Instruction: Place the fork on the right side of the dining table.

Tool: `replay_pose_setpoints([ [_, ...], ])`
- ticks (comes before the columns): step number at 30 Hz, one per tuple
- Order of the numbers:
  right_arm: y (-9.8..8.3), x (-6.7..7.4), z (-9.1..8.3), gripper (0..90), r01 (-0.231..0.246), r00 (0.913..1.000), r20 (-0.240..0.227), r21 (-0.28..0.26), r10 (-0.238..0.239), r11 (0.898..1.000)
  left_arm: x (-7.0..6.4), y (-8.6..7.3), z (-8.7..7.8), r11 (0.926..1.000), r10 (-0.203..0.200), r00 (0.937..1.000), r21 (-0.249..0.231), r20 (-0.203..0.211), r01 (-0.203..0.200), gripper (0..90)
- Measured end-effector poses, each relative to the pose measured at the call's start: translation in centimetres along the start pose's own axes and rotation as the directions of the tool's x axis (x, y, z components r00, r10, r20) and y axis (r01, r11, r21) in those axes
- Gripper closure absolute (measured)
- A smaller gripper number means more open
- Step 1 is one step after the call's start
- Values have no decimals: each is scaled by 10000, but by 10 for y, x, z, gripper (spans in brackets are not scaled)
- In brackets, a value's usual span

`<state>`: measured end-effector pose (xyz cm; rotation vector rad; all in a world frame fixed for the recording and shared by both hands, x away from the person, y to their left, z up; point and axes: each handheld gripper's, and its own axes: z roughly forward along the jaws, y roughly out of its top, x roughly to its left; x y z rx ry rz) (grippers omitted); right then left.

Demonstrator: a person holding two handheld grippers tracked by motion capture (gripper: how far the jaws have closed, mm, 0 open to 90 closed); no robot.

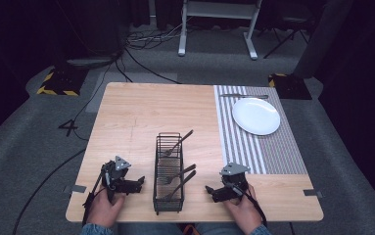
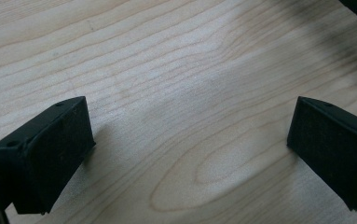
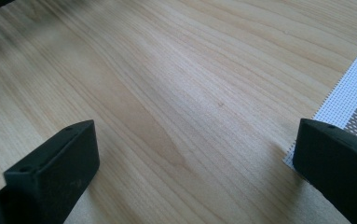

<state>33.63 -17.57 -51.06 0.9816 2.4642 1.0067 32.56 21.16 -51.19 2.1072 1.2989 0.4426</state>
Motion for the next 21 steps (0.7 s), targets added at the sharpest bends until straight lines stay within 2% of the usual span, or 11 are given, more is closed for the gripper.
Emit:
replay_pose_setpoints([
  [4,0,0,0,13,-59,10000,44,-14,59,10000,0,0,0,10000,10,10000,6,-7,-10,2],
  [8,2,1,-2,103,-341,9988,343,22,340,9994,0,1,1,10000,8,10000,1,-30,-8,2],
  [9,2,1,-2,103,-341,9988,343,22,340,9994,0,1,1,10000,-18,10000,-11,-23,18,2],
  [10,2,1,-4,144,-457,9979,448,-49,458,9989,0,1,1,10000,-4,10000,-8,-30,4,3],
  [18,-1,-1,-9,254,-501,9982,327,-149,505,9986,0,0,0,10000,16,10000,-6,0,-16,3],
  [21,2,-3,-10,299,-484,9983,336,90,481,9988,0,0,0,10000,9,10000,-8,0,-9,3],
])
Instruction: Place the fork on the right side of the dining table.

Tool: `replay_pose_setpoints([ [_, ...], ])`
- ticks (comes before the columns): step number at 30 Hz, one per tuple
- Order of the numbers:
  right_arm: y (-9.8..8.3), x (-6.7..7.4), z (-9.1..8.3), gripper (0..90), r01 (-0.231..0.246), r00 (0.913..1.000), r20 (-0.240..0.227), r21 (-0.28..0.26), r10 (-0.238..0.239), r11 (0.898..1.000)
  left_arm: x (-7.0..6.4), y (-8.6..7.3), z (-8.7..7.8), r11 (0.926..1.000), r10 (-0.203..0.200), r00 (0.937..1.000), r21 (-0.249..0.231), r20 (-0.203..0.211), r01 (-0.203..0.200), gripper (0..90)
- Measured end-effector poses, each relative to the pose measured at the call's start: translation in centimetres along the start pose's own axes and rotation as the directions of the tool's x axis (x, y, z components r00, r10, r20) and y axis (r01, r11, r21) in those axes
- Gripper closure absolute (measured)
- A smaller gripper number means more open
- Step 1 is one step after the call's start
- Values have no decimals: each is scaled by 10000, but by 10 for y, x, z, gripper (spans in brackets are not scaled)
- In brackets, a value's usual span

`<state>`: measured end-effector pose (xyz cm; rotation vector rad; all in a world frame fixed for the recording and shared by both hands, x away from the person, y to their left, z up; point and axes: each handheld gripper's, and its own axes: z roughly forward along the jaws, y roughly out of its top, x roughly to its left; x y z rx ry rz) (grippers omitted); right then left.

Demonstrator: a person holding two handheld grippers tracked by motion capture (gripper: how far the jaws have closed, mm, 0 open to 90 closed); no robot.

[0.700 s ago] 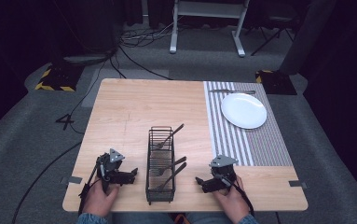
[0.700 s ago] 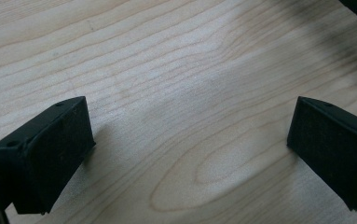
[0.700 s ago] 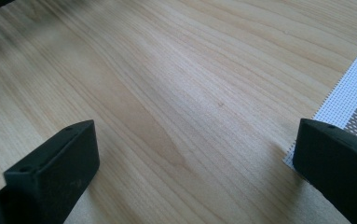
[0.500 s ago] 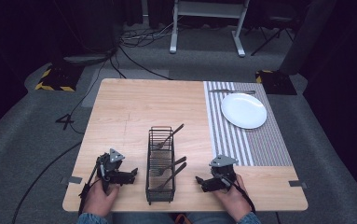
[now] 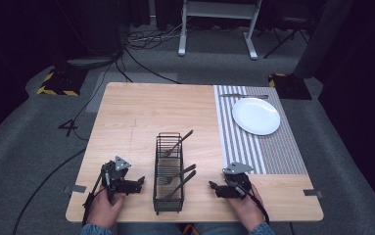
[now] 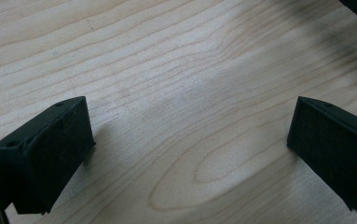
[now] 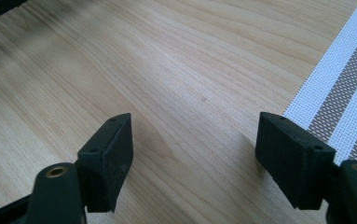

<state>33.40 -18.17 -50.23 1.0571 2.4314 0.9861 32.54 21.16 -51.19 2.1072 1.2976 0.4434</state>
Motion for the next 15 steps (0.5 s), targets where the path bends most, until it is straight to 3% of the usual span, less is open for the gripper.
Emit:
replay_pose_setpoints([
  [5,5,-3,-4,378,-147,9996,-230,398,156,9991,0,0,0,10000,-1,10000,1,0,1,3],
  [9,10,-3,-11,393,-262,9983,-516,355,280,9990,0,0,0,10000,2,10000,1,3,-2,2],
  [15,25,-1,-38,402,-114,9958,-906,287,140,9995,0,0,0,10000,-3,10000,22,-4,3,2],
])
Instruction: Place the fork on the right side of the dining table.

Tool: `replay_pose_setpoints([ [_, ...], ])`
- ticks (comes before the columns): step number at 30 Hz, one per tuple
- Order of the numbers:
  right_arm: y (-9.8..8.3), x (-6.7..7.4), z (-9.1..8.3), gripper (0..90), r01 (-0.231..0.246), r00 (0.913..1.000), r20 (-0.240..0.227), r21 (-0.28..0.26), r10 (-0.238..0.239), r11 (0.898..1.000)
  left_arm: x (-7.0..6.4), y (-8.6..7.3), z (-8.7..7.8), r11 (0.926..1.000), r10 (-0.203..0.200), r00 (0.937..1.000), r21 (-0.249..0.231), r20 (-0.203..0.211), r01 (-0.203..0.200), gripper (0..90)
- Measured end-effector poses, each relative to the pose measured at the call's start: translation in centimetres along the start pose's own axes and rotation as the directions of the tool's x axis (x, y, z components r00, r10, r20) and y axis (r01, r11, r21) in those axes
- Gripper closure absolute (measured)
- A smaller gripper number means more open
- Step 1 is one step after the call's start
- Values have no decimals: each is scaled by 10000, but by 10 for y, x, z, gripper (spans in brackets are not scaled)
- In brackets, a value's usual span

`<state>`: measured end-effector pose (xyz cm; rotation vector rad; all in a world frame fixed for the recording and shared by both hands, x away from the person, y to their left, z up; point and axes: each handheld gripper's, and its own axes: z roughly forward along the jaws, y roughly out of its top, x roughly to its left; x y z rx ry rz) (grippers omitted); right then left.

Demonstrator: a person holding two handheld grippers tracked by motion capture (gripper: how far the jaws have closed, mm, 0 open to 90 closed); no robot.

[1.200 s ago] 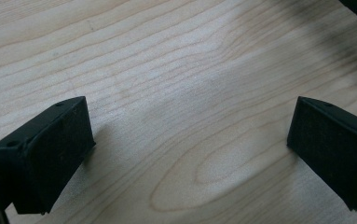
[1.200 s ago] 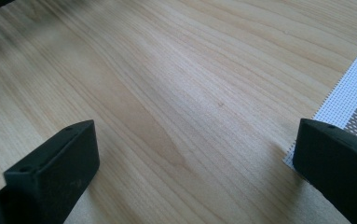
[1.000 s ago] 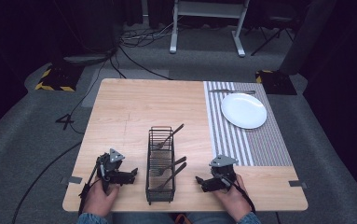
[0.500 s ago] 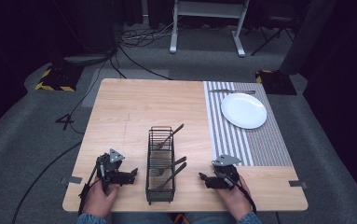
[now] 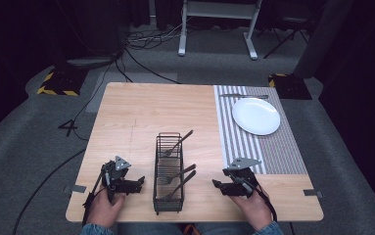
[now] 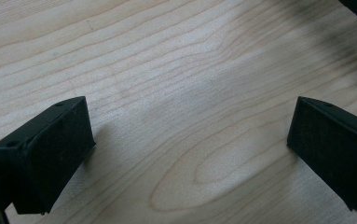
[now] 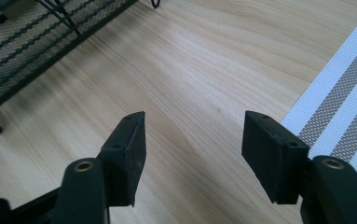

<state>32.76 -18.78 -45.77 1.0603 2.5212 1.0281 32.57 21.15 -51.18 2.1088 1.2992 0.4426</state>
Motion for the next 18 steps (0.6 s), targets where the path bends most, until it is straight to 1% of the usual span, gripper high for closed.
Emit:
replay_pose_setpoints([
  [4,8,-2,-9,411,-114,9991,-403,-19,113,9999,0,0,0,10000,11,10000,-7,-1,-11,3],
  [5,8,-2,-9,411,-114,9991,-403,-19,113,9999,0,0,0,10000,11,10000,-7,-1,-11,2],
  [7,16,-3,-14,416,-77,9985,-534,-16,76,10000,0,-1,0,10000,-20,10000,-32,12,20,3],
  [10,21,-3,-16,419,-15,9983,-580,-59,12,10000,-1,-1,-1,10000,-31,10000,-38,16,31,2],
  [13,33,-2,-22,437,184,9978,-635,-132,-192,9997,-1,-2,-2,10000,-9,10000,3,40,9,3],
  [15,39,-2,-26,448,229,9974,-679,-191,-242,9996,-1,-2,-2,10000,-10,10000,-2,34,10,3],
  [18,48,-2,-31,457,167,9967,-794,-324,-193,9993,-1,-2,-2,10000,0,10000,-5,23,0,2],
])
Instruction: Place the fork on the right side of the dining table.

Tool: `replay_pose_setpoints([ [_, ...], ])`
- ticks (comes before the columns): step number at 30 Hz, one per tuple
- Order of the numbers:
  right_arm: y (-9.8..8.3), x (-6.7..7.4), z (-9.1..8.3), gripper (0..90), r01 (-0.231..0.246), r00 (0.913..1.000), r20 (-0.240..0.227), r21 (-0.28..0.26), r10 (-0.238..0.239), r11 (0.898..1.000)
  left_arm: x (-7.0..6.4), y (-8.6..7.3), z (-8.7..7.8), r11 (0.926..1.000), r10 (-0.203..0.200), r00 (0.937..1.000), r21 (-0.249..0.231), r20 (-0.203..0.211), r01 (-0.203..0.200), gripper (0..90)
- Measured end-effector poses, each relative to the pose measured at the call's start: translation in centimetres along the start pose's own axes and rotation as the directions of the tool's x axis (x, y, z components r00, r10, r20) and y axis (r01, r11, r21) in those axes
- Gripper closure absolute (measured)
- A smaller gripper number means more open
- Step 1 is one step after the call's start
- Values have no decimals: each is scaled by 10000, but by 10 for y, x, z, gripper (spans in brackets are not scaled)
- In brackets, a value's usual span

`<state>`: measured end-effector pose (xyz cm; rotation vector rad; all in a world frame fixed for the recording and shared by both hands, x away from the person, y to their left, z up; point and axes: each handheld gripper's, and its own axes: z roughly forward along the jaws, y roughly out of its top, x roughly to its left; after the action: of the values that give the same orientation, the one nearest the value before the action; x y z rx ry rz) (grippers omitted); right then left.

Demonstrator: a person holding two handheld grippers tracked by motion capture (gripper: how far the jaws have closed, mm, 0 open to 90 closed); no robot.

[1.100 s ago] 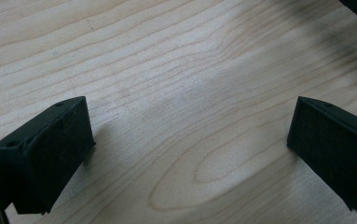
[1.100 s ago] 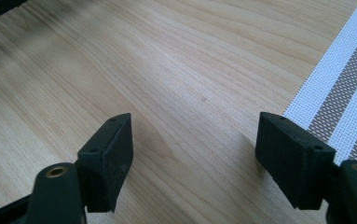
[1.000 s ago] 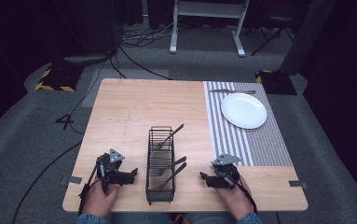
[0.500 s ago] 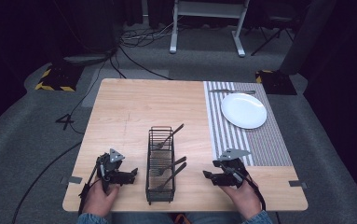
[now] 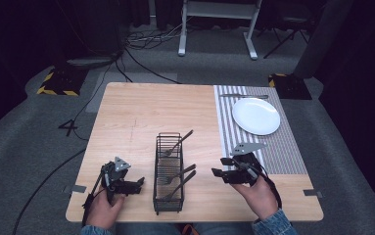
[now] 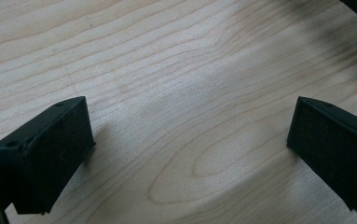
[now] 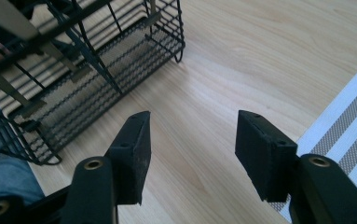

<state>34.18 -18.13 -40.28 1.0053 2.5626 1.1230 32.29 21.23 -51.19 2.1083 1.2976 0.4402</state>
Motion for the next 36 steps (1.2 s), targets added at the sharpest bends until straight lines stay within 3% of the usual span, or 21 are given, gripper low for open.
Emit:
replay_pose_setpoints([
  [4,10,-1,-2,475,-122,9997,-194,-86,120,9999,0,1,1,10000,-15,10000,-18,-6,15,2],
  [13,40,2,0,486,258,9987,-427,-304,-271,9992,1,2,2,10000,13,10000,-1,-18,-13,3],
  [36,99,-9,30,560,-305,9881,-1527,-681,198,9972,1,2,2,10000,44,10000,-11,-3,-44,2],
])
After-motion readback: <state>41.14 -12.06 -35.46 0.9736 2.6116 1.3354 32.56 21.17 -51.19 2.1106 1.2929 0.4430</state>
